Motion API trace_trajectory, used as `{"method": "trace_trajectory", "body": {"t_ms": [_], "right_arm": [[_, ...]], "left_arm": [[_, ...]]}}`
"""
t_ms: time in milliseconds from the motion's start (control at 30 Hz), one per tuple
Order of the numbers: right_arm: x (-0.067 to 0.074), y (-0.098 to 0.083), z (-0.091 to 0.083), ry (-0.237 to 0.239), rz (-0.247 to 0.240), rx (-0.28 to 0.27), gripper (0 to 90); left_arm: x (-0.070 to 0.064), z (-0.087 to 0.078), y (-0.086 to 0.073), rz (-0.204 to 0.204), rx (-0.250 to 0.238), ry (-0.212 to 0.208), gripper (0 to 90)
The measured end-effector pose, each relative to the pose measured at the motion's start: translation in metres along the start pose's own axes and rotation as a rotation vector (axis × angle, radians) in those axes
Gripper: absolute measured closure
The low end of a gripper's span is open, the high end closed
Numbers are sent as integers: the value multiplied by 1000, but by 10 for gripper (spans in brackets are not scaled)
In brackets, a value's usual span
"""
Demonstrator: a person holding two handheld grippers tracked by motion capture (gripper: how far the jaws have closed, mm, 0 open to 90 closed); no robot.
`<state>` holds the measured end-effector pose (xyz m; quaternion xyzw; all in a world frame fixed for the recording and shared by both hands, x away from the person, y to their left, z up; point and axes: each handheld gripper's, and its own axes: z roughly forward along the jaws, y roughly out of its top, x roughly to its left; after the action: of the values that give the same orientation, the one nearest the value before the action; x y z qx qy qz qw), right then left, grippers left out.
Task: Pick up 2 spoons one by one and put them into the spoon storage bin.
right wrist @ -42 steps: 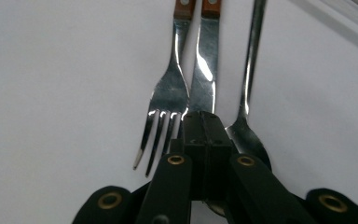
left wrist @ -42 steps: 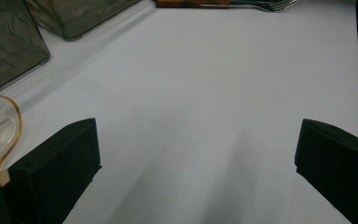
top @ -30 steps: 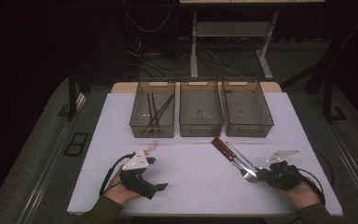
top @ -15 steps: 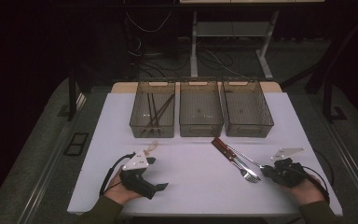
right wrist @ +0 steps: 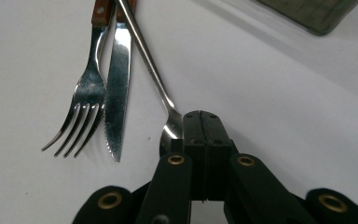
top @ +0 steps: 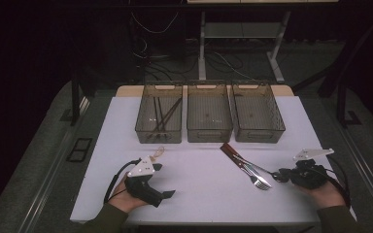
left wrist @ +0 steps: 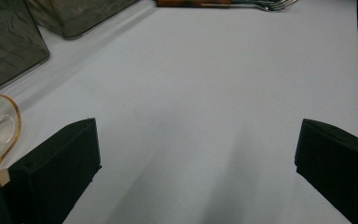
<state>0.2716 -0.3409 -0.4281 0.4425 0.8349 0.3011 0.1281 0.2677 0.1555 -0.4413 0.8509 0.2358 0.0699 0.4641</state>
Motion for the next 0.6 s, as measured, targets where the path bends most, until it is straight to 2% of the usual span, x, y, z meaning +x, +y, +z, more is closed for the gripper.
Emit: {"method": "trace_trajectory", "body": {"t_ms": [67,200,300,500,600], "right_arm": [[-2,0,-3,2,12,-14,892],[-8,-5,-8,22,46,-39,699],[-11,-11,-9,37,71,-35,630],[-17,-17,-7,73,118,-40,569],[-19,-16,-2,99,117,-47,555]], "left_arm": [[0,0,0,0,0,0,0],[0,0,0,-2,0,2,0],[0,0,0,-2,0,0,0],[0,0,0,1,2,0,0],[0,0,0,2,3,0,0]]}}
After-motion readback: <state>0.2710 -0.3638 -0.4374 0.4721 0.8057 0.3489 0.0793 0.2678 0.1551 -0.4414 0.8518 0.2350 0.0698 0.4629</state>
